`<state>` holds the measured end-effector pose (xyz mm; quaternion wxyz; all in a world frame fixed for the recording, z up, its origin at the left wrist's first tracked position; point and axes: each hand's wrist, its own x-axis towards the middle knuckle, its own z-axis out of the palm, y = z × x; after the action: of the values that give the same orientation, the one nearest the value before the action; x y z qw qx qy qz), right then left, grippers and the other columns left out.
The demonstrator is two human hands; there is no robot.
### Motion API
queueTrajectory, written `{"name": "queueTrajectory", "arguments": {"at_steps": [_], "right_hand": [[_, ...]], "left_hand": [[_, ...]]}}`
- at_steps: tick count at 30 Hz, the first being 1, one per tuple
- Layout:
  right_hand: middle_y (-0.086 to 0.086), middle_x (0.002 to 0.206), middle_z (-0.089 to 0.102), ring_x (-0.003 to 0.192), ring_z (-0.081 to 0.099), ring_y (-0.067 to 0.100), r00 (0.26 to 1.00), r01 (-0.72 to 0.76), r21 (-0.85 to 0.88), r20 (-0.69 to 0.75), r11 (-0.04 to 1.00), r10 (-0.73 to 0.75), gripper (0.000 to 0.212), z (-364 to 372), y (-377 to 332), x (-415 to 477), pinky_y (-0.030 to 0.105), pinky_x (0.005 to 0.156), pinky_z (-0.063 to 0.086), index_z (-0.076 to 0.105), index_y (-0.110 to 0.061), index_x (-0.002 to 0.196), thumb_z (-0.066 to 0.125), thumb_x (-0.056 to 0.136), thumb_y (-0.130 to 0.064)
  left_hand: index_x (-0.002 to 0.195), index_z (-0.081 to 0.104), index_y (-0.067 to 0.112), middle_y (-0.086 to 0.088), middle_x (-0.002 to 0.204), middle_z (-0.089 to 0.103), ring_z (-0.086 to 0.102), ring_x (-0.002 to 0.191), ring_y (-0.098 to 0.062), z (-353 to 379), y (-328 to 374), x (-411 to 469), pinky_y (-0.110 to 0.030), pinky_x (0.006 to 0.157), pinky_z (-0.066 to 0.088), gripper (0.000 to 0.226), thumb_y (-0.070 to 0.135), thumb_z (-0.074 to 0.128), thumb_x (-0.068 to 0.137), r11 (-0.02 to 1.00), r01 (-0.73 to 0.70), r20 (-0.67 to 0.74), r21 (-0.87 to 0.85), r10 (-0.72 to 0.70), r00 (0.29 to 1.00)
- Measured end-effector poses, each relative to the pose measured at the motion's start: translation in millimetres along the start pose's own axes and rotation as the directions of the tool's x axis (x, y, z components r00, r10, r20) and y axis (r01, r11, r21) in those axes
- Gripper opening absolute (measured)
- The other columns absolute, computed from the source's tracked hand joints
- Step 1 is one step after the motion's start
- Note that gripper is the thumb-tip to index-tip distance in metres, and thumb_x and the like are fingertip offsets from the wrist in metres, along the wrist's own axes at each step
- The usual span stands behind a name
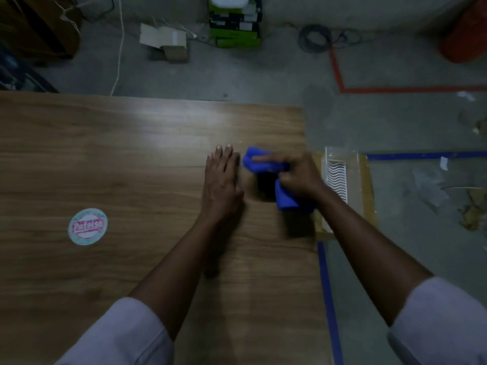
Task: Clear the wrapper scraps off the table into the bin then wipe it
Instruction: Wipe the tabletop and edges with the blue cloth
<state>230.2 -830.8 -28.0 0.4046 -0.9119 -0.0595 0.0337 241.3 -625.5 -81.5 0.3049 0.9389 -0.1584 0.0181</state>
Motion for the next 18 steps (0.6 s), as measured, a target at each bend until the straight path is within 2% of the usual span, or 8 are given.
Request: {"name": "queueTrajectory", "arguments": {"at_steps": [1, 3, 6, 8, 11, 14, 16, 18], "right_hand": [[0.002, 0.124, 0.072, 0.116, 0.067, 0.012, 0.998, 0.007, -0.011, -0.057, 1.000, -0.008, 0.070, -9.5, -0.1, 13.4, 0.033, 0.098, 0.054, 0.072, -0.033, 0.125, 0.054, 0.067, 0.001], [0.006, 0.137, 0.066, 0.130, 0.058, 0.018, 0.994, -0.015, -0.053, -0.105, 0.999, 0.010, 0.061, -19.0, 5.8, 42.1, 0.033, 0.108, 0.047, 0.066, -0.037, 0.132, 0.061, 0.079, -0.007], [0.003, 0.161, 0.040, 0.154, 0.024, 0.029, 0.999, -0.001, -0.274, 0.047, 0.962, 0.014, 0.052, 7.5, 31.6, 57.6, 0.041, 0.122, 0.023, 0.053, -0.041, 0.145, 0.054, 0.093, -0.040], [-0.005, 0.164, 0.033, 0.156, 0.016, 0.027, 0.999, 0.038, -0.374, 0.043, 0.927, -0.024, 0.050, 28.4, 40.0, 46.5, 0.042, 0.124, 0.016, 0.048, -0.043, 0.147, 0.047, 0.097, -0.048], [-0.008, 0.162, 0.034, 0.155, 0.019, 0.023, 0.994, 0.108, -0.308, 0.052, 0.945, -0.096, 0.049, 34.7, 34.0, 18.5, 0.043, 0.125, 0.021, 0.052, -0.041, 0.145, 0.052, 0.097, -0.037], [-0.012, 0.156, 0.032, 0.152, 0.028, 0.022, 0.988, 0.103, -0.211, 0.133, 0.972, -0.076, 0.077, 36.4, 23.6, -24.6, 0.048, 0.116, 0.040, 0.058, -0.041, 0.140, 0.054, 0.073, -0.005], [-0.009, 0.154, 0.040, 0.149, 0.034, 0.016, 0.972, 0.101, -0.184, 0.226, 0.978, -0.058, 0.082, 32.8, 11.9, -52.1, 0.045, 0.109, 0.048, 0.063, -0.043, 0.134, 0.048, 0.063, -0.005], [-0.003, 0.145, 0.057, 0.141, 0.048, 0.018, 0.957, 0.106, -0.152, 0.283, 0.983, -0.060, 0.079, 17.5, 3.2, -59.6, 0.044, 0.105, 0.051, 0.067, -0.042, 0.130, 0.045, 0.061, -0.008]], "left_hand": [[0.144, 0.053, -0.002, -0.022, 0.156, 0.044, 0.034, 0.148, -0.041, -0.8, 1.6, -4.6, -0.047, 0.125, 0.014, 0.068, 0.018, 0.037, 0.081, 1.000, 0.002, -0.004, 0.001, -0.002, 1.000], [0.145, 0.052, 0.000, -0.020, 0.157, 0.042, 0.032, 0.150, -0.038, -0.7, 3.6, -7.7, -0.047, 0.126, 0.014, 0.069, 0.016, 0.037, 0.080, 0.999, -0.002, -0.003, 0.035, 0.002, 1.000], [0.146, 0.051, 0.000, -0.019, 0.158, 0.041, 0.032, 0.150, -0.037, 3.7, 2.0, -9.0, -0.046, 0.127, 0.013, 0.072, 0.019, 0.034, 0.078, 0.996, 0.003, -0.004, 0.087, -0.003, 1.000], [0.146, 0.051, 0.001, -0.019, 0.158, 0.041, 0.033, 0.150, -0.037, 5.1, -0.1, -8.4, -0.042, 0.127, 0.010, 0.074, 0.020, 0.034, 0.076, 0.993, 0.002, 0.009, 0.115, -0.003, 1.000], [0.143, 0.053, -0.002, -0.021, 0.154, 0.046, 0.039, 0.146, -0.039, 6.1, -2.3, -6.7, -0.038, 0.125, 0.008, 0.076, 0.022, 0.035, 0.073, 0.992, -0.020, 0.007, 0.127, 0.019, 1.000], [0.144, 0.052, -0.003, -0.023, 0.155, 0.044, 0.037, 0.147, -0.041, 3.5, -2.4, -8.3, -0.038, 0.124, 0.008, 0.072, 0.027, 0.037, 0.080, 0.993, -0.031, 0.034, 0.115, 0.027, 0.999], [0.146, 0.049, -0.002, -0.023, 0.158, 0.040, 0.032, 0.149, -0.040, 0.1, -1.9, -13.5, -0.039, 0.125, 0.007, 0.071, 0.035, 0.038, 0.086, 0.996, -0.024, 0.063, 0.089, 0.018, 0.998], [0.148, 0.047, -0.001, -0.022, 0.159, 0.037, 0.029, 0.151, -0.039, -2.2, -0.9, -22.8, -0.038, 0.126, 0.005, 0.071, 0.030, 0.038, 0.085, 0.997, -0.018, 0.068, 0.069, 0.013, 0.998]]}}
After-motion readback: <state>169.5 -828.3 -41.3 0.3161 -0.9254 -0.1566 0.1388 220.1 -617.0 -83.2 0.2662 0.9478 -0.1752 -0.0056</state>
